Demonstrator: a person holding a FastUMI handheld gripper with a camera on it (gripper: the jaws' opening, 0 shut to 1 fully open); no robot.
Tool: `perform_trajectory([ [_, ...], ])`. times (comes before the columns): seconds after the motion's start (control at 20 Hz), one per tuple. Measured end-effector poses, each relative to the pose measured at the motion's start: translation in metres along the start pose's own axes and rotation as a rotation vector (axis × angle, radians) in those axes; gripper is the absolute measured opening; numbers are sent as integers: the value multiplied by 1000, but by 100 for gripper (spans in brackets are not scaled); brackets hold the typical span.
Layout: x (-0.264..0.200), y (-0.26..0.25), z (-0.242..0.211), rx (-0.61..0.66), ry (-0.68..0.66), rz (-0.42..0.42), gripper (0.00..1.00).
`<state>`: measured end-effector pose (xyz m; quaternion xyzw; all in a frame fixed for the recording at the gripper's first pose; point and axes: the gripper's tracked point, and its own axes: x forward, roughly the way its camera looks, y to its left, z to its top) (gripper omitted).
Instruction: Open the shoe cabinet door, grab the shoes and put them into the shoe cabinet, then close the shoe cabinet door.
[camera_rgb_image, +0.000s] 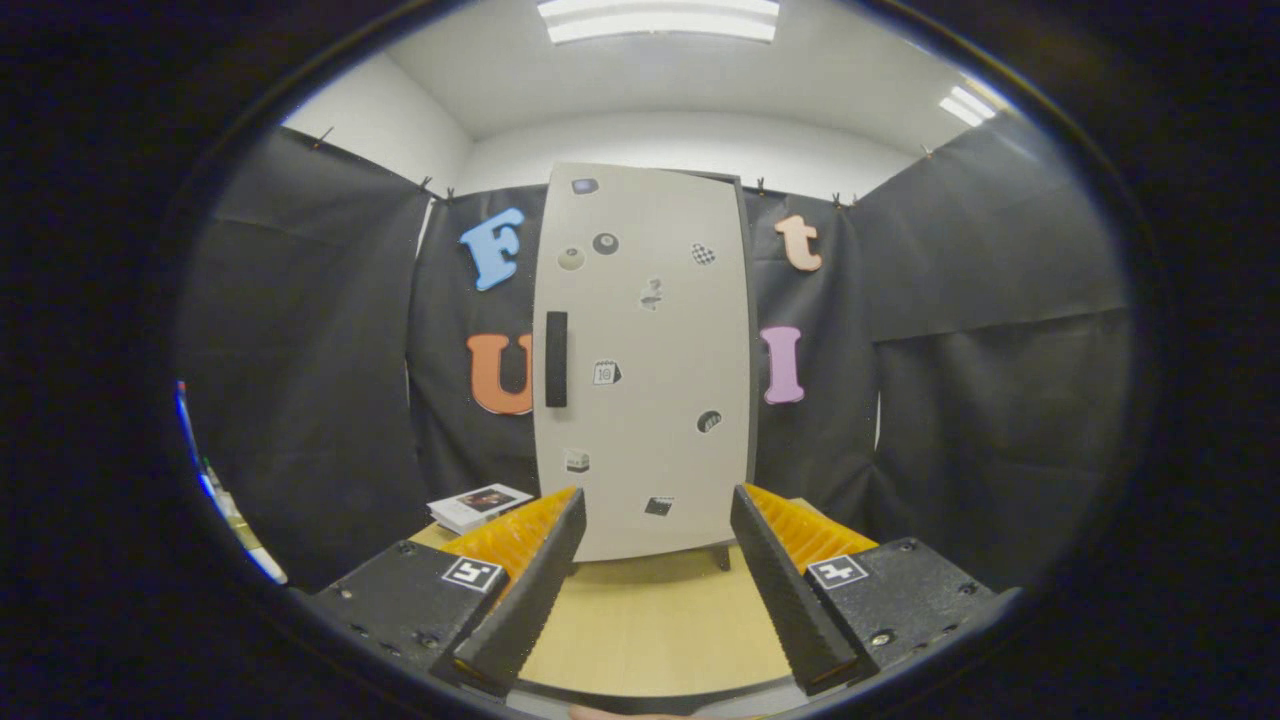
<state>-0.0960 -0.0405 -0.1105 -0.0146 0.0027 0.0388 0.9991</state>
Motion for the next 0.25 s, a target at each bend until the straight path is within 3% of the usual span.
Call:
perform_trajectory([
  [0.25,-4,6,4,-11,-11,21,96],
])
